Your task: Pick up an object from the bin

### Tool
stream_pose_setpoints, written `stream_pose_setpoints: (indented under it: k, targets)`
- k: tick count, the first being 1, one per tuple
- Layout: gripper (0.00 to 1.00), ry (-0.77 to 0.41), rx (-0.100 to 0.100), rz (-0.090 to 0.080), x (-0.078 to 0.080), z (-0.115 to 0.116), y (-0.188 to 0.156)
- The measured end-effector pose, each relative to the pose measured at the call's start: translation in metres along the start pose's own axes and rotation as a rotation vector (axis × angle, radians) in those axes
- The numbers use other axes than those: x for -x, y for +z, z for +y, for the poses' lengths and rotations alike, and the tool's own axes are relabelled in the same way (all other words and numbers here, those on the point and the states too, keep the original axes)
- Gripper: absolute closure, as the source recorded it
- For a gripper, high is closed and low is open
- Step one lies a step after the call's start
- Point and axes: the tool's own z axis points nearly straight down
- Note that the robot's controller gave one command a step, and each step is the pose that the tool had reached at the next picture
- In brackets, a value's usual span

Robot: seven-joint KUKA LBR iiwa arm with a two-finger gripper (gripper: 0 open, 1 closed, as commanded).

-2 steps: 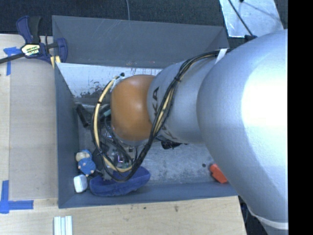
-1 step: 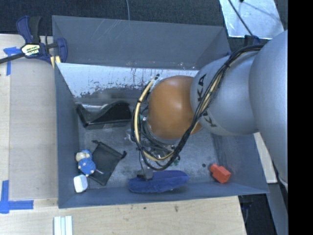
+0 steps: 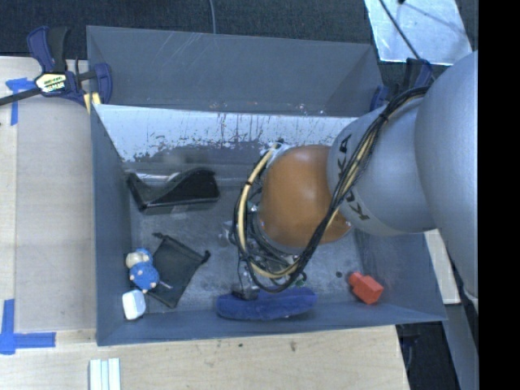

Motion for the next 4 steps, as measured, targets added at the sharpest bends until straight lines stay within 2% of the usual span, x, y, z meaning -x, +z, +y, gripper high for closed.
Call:
stream_pose_setpoints:
  k: [1, 2, 3, 4]
  targets:
    - [0.0, 0.067, -0.001, 0.024, 0.019, 0.07, -0.016]
    - [0.0, 0.159, -0.007, 0.032, 0.014, 0.043, 0.007]
    - [1.0, 0.16, -0.006, 0.029, 0.015, 0.043, 0.006]
    - [1.0, 0.161, -0.005, 0.02, 0.043, 0.045, -0.14]
